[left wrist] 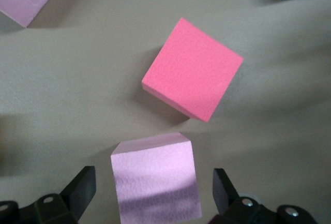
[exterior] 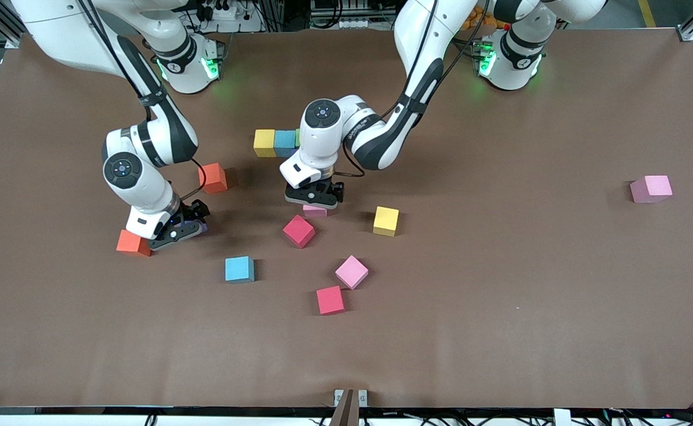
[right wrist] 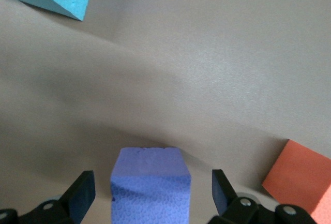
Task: Form number 2 with 11 blocks
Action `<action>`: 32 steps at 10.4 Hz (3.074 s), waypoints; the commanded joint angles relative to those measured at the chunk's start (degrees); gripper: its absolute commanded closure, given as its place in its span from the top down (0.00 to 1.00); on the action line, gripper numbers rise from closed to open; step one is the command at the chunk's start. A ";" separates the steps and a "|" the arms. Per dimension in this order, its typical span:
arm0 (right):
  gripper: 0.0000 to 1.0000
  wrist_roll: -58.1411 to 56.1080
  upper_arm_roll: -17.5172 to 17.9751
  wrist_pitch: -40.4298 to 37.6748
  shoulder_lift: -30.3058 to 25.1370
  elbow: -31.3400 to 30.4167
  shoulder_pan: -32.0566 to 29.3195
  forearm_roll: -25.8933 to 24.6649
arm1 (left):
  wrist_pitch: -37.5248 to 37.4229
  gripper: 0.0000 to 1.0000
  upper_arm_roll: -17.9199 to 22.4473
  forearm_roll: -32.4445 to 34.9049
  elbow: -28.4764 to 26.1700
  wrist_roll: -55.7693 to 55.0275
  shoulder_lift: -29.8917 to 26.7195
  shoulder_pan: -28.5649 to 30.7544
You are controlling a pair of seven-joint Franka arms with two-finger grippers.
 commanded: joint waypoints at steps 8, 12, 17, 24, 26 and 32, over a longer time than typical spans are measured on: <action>1.00 -1.22 0.06 2.60 -0.01 -1.99 -0.32 1.65 | -9.25 0.05 -0.67 1.10 0.11 -5.88 -1.68 -0.99; 1.00 -1.13 -0.03 2.60 0.26 -2.43 -0.75 1.65 | -12.47 0.00 -1.02 0.48 0.37 -6.57 -2.48 -0.90; 1.00 -1.13 -0.03 2.60 0.26 -2.43 -0.75 1.65 | -12.39 0.00 -1.02 -2.34 3.01 -9.13 -2.48 -0.90; 1.00 -0.87 0.06 1.98 -0.18 -2.52 -0.75 1.65 | -9.31 0.00 -2.78 -2.43 2.92 -11.16 -1.34 -0.90; 1.00 -0.87 0.06 1.90 -0.18 -2.52 -0.75 1.65 | -6.69 0.00 -2.78 -2.34 2.92 -11.15 -0.99 -0.90; 0.00 -0.16 0.23 -0.12 -2.20 -2.44 -0.75 1.65 | -4.66 0.00 -2.78 -2.07 2.84 -11.15 0.59 -0.98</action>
